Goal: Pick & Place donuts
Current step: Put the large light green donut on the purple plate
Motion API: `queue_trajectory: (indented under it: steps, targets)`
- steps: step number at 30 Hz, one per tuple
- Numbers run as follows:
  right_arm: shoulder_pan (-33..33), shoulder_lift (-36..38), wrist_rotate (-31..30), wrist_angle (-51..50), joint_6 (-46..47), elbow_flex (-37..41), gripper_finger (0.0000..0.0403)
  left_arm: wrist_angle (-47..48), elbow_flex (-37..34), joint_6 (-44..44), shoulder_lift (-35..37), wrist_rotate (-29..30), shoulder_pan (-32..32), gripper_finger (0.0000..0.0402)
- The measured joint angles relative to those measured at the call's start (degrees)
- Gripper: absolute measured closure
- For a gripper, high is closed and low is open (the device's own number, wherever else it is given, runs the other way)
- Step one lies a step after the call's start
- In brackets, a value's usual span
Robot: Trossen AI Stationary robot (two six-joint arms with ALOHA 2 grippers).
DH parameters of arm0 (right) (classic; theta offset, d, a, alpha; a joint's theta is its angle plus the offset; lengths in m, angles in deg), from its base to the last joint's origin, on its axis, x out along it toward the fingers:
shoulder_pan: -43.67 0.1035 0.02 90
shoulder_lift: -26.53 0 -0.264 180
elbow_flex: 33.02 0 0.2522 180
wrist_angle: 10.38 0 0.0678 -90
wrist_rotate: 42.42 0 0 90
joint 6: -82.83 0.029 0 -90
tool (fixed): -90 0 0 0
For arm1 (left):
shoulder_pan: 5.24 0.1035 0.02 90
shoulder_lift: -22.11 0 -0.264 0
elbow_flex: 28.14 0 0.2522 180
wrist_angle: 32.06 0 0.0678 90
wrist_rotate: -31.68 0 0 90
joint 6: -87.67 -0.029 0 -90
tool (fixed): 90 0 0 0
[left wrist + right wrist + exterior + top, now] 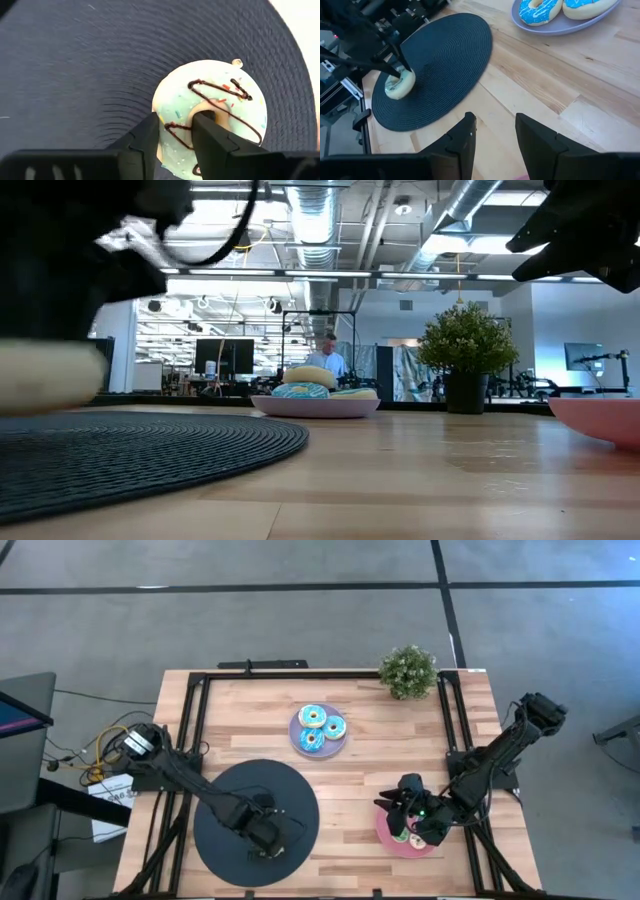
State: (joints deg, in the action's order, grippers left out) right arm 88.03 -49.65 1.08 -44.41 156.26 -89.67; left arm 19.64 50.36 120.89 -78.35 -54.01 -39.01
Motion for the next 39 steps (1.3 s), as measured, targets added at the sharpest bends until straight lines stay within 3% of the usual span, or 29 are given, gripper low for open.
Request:
queue_trajectory:
  steps: [7,15,19,22,28,33,39]
  targets:
    - [0.0,0.0,0.0,0.3,0.0,0.0,0.0274,9.9,11.7,-12.8,0.0,1.7,6.2,0.0305]
    - [0.0,0.0,0.1,1.5,0.0,0.0,0.0274,11.1,22.5,-29.2,0.1,10.3,21.7,0.0305]
    - [0.0,0.0,0.1,1.5,0.0,0.0,0.0274,7.6,21.7,-33.7,0.2,11.5,30.2,0.0306]
    - [0.0,0.0,0.2,1.6,0.1,0.0,0.0274,0.9,19.4,-35.4,0.1,8.3,36.3,0.0306]
    - [-0.7,0.0,1.6,1.6,0.0,0.0,0.0274,-6.8,15.3,-31.2,0.1,3.9,45.0,0.0306]
    - [-2.1,0.0,4.8,1.6,0.0,0.0,0.0274,-10.7,11.5,-26.2,0.1,3.2,47.1,0.0306]
    - [-2.8,0.0,4.6,1.5,-0.4,0.0,0.0274,-15.1,6.6,-22.1,0.0,4.0,44.3,0.0306]
